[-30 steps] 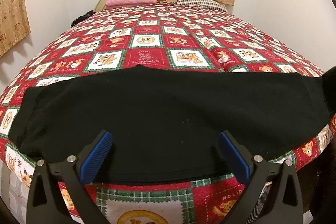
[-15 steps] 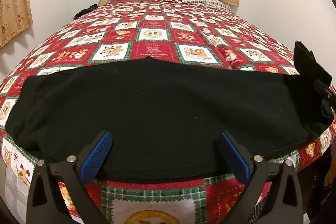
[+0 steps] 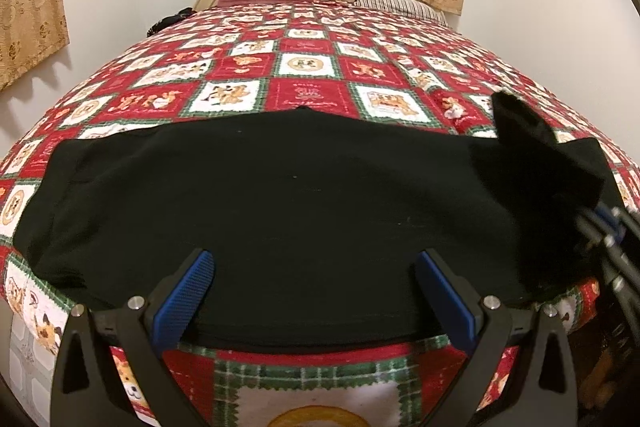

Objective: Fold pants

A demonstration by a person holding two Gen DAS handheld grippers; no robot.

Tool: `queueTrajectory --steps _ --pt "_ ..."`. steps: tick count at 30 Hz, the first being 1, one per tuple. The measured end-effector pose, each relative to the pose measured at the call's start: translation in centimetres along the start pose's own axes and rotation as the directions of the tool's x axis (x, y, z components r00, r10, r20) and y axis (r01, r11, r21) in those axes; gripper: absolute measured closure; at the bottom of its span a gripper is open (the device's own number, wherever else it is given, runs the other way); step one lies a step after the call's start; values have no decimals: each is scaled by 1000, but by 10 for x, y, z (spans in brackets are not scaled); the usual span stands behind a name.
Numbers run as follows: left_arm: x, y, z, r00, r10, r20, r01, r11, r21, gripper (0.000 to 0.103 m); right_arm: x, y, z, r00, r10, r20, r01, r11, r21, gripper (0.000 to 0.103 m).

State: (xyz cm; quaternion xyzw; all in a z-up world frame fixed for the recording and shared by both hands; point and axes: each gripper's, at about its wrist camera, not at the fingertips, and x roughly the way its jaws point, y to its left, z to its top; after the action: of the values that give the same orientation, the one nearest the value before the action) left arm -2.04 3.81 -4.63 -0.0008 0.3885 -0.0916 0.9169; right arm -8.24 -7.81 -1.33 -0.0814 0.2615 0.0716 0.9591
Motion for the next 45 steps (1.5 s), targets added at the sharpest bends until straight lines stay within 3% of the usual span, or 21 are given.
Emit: queueTrajectory --steps 11,12,17,21,24,26,29,31,33,35,38,41,45 --pt "2 6 1 1000 13 1 -13 1000 -4 0 19 14 -23 996 35 -78 -40 997 -61 90" --pt "2 7 1 1000 14 1 -14 1000 -3 0 19 14 -25 996 42 -81 -47 997 -60 88" --pt "1 7 0 1000 17 -1 -17 1000 -5 0 15 19 -28 989 128 -81 -132 990 -45 52" --pt "1 8 1 1000 24 1 -24 1000 -7 0 9 15 -28 980 179 -87 -181 983 -21 51" --pt "-3 6 8 1000 16 21 -16 1000 -1 0 -12 -5 -23 950 306 -52 -303 951 70 51" --pt "-8 2 14 999 13 49 -14 1000 17 0 -28 -25 -15 945 325 -23 -321 940 115 51" --pt "-15 -11 26 995 -8 95 2 998 56 0 -45 -70 -5 970 240 28 -240 946 217 51" --pt "-19 -23 36 992 -27 127 16 996 85 0 -49 -108 -3 994 101 29 -105 948 302 51" --pt "-24 -36 43 987 -53 151 36 993 110 0 -48 -138 -6 1000 2 7 -4 930 368 55" --pt "-28 -53 49 981 -97 168 73 987 142 0 -43 -156 -6 1000 -23 -15 27 918 396 74" --pt "-33 -83 55 970 -169 177 133 971 197 0 -33 -164 -5 997 -67 -43 78 921 381 74" --pt "-34 -110 55 959 -209 190 160 956 247 0 -19 -172 -3 997 -64 -53 80 907 413 74" --pt "-12 -131 48 971 -192 139 147 948 283 0 3 -188 -7 993 -61 -99 100 886 453 74"
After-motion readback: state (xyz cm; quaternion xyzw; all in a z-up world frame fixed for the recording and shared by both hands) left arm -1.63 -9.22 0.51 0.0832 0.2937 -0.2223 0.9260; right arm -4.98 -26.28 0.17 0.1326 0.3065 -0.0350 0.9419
